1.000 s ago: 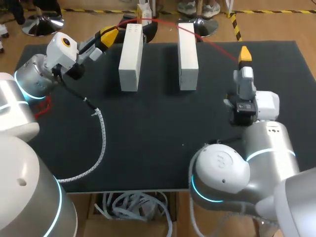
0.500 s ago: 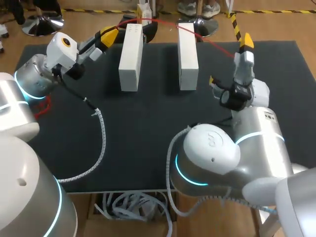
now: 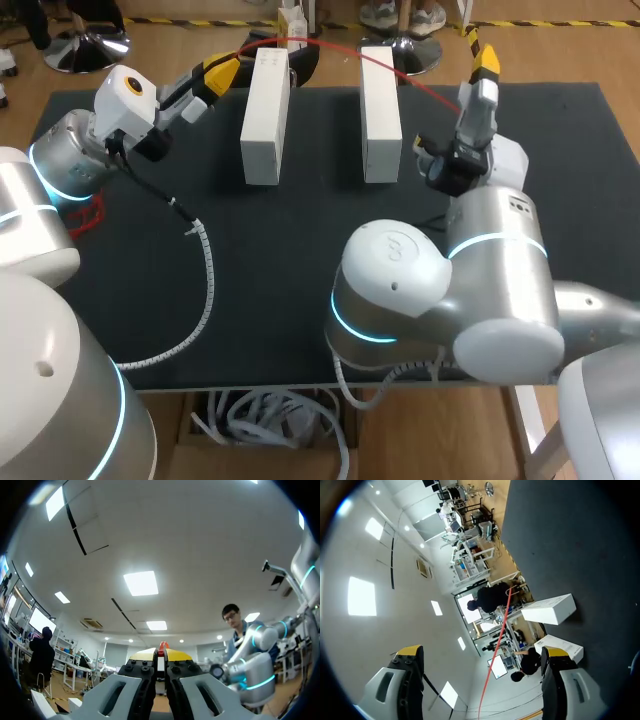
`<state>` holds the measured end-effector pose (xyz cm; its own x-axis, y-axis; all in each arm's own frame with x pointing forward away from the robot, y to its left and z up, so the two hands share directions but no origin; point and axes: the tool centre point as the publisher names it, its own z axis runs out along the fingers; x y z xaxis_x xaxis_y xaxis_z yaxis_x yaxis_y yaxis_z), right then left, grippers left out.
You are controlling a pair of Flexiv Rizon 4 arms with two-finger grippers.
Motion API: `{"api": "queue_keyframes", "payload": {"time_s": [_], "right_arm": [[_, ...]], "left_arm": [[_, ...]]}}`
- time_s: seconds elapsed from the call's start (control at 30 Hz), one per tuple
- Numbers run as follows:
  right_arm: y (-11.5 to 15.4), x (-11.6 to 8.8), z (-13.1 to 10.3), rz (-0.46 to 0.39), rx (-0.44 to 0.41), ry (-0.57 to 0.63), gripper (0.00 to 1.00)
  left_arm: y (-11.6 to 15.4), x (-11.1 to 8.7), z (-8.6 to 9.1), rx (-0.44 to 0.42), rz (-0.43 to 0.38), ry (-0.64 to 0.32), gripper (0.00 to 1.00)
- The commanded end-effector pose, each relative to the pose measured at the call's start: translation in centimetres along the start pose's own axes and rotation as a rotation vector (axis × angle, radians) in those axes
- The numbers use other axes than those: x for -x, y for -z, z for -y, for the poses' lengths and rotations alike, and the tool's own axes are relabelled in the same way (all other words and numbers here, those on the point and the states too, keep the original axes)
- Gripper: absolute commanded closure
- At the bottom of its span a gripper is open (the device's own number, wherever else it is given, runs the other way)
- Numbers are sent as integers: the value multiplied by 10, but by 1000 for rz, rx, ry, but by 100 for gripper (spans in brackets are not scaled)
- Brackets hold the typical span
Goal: Grab the tape and strap the tape.
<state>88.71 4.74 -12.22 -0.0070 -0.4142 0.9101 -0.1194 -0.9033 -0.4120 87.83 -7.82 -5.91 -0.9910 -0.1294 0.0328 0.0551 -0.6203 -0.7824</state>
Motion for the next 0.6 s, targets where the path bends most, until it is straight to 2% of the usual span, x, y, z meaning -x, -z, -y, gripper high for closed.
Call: {"api": "queue_keyframes", "payload": {"time_s": [0.03, 0.3, 0.4, 0.47, 0.5, 0.6], "right_arm": [[-3, -8, 8, 8, 119, 9, 0], [-6, -16, 13, -8, 94, 9, 0], [-6, -18, 14, -15, 81, 10, 9], [-6, -19, 14, -19, 72, 9, 19], [-6, -20, 14, -21, 69, 9, 28], [-5, -22, 12, -24, 66, 11, 35]], "left_arm": [[1, 0, -1, -3, -2, -1, 100], [1, 0, -1, -3, -2, -1, 100], [1, 0, -1, -3, -2, -1, 100], [1, 0, -1, -3, -2, -1, 100], [1, 0, -1, -3, -2, -1, 100], [1, 0, -1, -3, -2, -1, 100]]}}
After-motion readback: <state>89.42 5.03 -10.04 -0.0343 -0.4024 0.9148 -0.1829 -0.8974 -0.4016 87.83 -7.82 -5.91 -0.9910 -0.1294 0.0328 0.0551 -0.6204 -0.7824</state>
